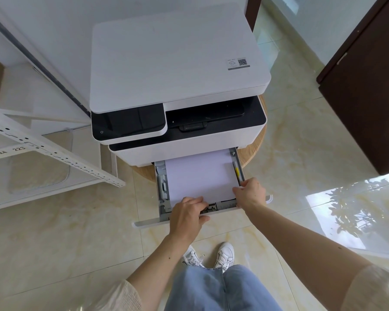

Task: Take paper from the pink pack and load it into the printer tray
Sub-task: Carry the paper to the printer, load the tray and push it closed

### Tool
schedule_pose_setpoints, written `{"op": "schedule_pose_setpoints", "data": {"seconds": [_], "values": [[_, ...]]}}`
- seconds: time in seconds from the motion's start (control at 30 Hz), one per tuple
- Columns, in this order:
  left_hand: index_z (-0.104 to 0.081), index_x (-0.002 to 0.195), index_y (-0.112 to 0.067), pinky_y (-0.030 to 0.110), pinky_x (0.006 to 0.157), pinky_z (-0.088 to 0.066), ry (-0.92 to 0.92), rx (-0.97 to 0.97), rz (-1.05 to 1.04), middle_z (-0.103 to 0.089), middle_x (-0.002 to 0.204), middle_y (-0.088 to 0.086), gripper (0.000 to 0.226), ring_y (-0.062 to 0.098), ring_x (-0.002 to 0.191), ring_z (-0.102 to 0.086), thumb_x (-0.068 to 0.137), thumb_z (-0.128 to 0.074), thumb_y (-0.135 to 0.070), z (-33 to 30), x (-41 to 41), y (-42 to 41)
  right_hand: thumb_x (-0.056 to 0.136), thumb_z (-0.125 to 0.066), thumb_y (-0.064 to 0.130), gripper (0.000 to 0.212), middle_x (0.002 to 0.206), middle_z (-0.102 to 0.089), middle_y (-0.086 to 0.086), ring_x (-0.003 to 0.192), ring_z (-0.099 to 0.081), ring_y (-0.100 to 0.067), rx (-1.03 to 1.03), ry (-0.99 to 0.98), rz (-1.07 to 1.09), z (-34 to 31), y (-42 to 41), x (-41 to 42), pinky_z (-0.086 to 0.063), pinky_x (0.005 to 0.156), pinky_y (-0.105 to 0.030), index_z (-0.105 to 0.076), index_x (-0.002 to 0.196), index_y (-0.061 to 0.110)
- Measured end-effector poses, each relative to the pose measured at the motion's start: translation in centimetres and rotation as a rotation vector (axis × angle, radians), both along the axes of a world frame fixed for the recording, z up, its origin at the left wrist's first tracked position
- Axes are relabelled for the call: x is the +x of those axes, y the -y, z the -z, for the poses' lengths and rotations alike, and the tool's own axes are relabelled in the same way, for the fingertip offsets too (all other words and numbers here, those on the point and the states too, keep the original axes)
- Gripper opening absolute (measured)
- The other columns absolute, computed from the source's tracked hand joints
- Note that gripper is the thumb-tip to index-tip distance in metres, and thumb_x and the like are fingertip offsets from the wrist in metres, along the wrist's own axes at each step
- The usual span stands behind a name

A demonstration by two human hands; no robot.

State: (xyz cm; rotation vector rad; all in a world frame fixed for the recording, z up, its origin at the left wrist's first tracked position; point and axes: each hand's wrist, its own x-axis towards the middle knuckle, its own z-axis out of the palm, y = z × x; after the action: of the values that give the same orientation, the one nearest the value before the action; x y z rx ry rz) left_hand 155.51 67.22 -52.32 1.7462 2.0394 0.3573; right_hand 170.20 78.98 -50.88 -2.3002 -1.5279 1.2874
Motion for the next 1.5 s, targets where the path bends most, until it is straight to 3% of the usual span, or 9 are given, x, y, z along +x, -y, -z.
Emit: {"op": "schedule_pose_setpoints", "data": {"seconds": [0.3,0.5,0.67,0.8,1.03,1.17,1.27,1.37,1.5], "values": [[-0.068,0.119,-0.024,0.031,0.092,-0.046,0.001,-0.047,-0.016,-0.064,0.131,-0.007,0.042,0.017,0.12,-0.055,0.079,-0.075,-0.032,0.0,0.0,-0.1,0.084,-0.054,0.008,0.025,0.077,-0.055,-0.01,0.081,-0.064,-0.039,0.03,0.099,-0.097,-0.4,0.3,-0.3,-0.057,0.071,-0.049,-0.04,0.104,0.006],[-0.071,0.115,-0.02,0.033,0.09,-0.049,0.012,-0.032,-0.011,-0.068,0.12,-0.003,0.043,0.021,0.111,-0.06,0.075,-0.078,-0.033,0.3,-0.3,-0.2,0.08,-0.055,-0.006,0.029,0.089,-0.065,-0.013,0.075,-0.062,-0.034,0.183,0.212,-0.274,0.1,1.2,0.3,-0.044,0.054,-0.036,-0.043,0.101,0.009],[-0.07,0.115,-0.021,0.035,0.088,-0.05,0.084,-0.045,-0.008,-0.07,0.115,-0.005,0.047,0.018,0.109,-0.059,0.076,-0.074,-0.046,0.3,-0.8,-0.2,0.082,-0.062,0.005,0.019,0.099,-0.058,-0.004,0.073,-0.062,-0.029,0.251,0.312,-0.341,0.4,1.3,0.1,-0.04,0.062,-0.035,-0.054,0.097,0.014],[-0.074,0.101,-0.022,0.037,0.079,-0.052,0.112,-0.048,-0.046,-0.074,0.103,-0.005,0.024,0.021,0.101,-0.061,0.093,-0.057,-0.036,0.0,-0.9,-0.6,0.082,-0.06,0.011,0.003,0.088,-0.064,-0.003,0.073,-0.062,-0.027,0.191,0.357,-0.323,0.7,1.0,0.3,-0.039,0.083,-0.04,-0.063,0.083,0.012],[-0.073,0.102,-0.021,0.034,0.074,-0.051,0.068,-0.151,-0.102,-0.064,0.108,0.0,0.024,0.02,0.101,-0.06,0.096,-0.05,-0.029,-0.1,-1.3,-1.6,0.086,-0.055,0.018,0.016,0.066,-0.061,-0.003,0.066,-0.062,-0.029,0.131,0.401,-0.375,0.3,0.6,0.4,-0.044,0.074,-0.035,-0.064,0.073,0.013],[-0.069,0.097,-0.013,0.035,0.068,-0.053,0.064,-0.033,-0.26,-0.062,0.104,0.001,0.023,0.021,0.088,-0.064,0.095,-0.054,-0.031,-0.8,-2.4,-1.5,0.085,-0.056,0.025,0.015,0.072,-0.058,0.0,0.065,-0.057,-0.027,0.217,0.321,-0.304,-0.4,0.0,0.7,-0.042,0.062,-0.029,-0.066,0.082,0.015],[-0.065,0.098,-0.009,0.036,0.064,-0.051,-0.008,0.184,-0.417,-0.064,0.099,0.006,0.018,0.026,0.086,-0.062,0.084,-0.071,-0.019,-1.3,-3.9,-1.5,0.088,-0.061,0.033,0.022,0.105,-0.057,0.001,0.087,-0.056,-0.024,0.303,0.263,-0.27,-0.5,-0.5,0.8,-0.042,0.065,-0.032,-0.06,0.107,0.021],[-0.058,0.101,-0.005,0.04,0.075,-0.044,-0.029,0.222,-0.686,-0.061,0.103,0.015,0.036,0.035,0.095,-0.055,0.075,-0.08,-0.016,-1.5,-5.4,-2.1,0.089,-0.063,0.034,0.041,0.124,-0.053,-0.003,0.113,-0.051,-0.025,0.32,0.212,-0.292,-0.4,-1.3,0.7,-0.046,0.075,-0.037,-0.054,0.125,0.018],[-0.055,0.116,-0.005,0.033,0.08,-0.043,0.237,0.035,-0.875,-0.059,0.121,0.016,0.036,0.033,0.109,-0.056,0.086,-0.071,-0.016,-0.6,-6.8,-2.7,0.091,-0.061,0.029,0.033,0.115,-0.061,-0.01,0.093,-0.054,-0.026,0.246,0.109,-0.299,0.4,-2.0,0.3,-0.044,0.071,-0.034,-0.058,0.12,0.013]]}}
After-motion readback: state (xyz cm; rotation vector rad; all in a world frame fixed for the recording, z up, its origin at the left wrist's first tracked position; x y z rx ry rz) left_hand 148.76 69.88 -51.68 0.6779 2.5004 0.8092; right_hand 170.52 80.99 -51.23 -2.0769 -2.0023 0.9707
